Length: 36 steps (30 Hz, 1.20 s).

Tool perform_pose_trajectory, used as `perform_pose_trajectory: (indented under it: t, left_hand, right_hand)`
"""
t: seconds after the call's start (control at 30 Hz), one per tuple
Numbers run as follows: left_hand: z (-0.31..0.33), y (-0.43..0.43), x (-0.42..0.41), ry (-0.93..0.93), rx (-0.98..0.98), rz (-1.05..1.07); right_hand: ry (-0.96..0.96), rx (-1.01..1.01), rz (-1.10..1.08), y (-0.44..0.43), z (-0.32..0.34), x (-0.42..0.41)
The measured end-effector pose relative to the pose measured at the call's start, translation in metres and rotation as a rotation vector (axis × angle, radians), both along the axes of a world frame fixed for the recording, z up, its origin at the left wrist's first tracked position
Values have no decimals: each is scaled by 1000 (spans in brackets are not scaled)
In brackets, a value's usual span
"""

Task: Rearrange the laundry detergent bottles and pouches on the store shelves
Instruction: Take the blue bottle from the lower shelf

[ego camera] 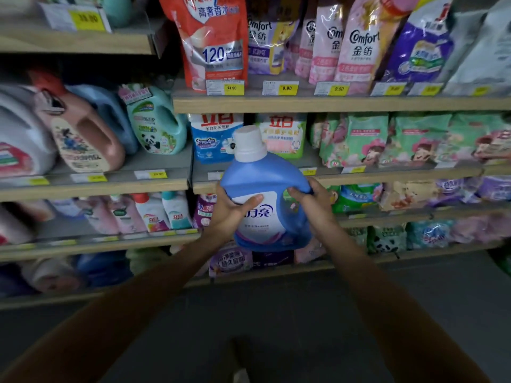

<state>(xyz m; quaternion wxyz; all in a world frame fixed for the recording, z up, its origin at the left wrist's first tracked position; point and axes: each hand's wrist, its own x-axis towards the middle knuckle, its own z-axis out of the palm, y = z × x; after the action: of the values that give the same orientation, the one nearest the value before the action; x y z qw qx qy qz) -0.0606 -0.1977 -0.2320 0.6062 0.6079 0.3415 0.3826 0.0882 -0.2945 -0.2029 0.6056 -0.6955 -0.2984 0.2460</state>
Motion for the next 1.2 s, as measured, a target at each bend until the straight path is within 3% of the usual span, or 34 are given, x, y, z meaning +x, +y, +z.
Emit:
perform_pose_trajectory:
  t: [0.23, 0.53, 0.83, 1.2]
  left_hand:
    - [-20, -53, -108, 40, -92, 181]
    - [-52, -50, -261, 114, -190, 429]
    - [-84, -1, -430, 76, -300, 610]
    - [-103, 99, -570, 143, -385, 605]
  right_hand:
    - [159, -50, 115, -14, -29, -91]
    - [242, -173, 338, 25, -56, -231]
    - [188, -342, 478, 108, -88, -399]
    - [290, -409, 515, 201, -118, -537]
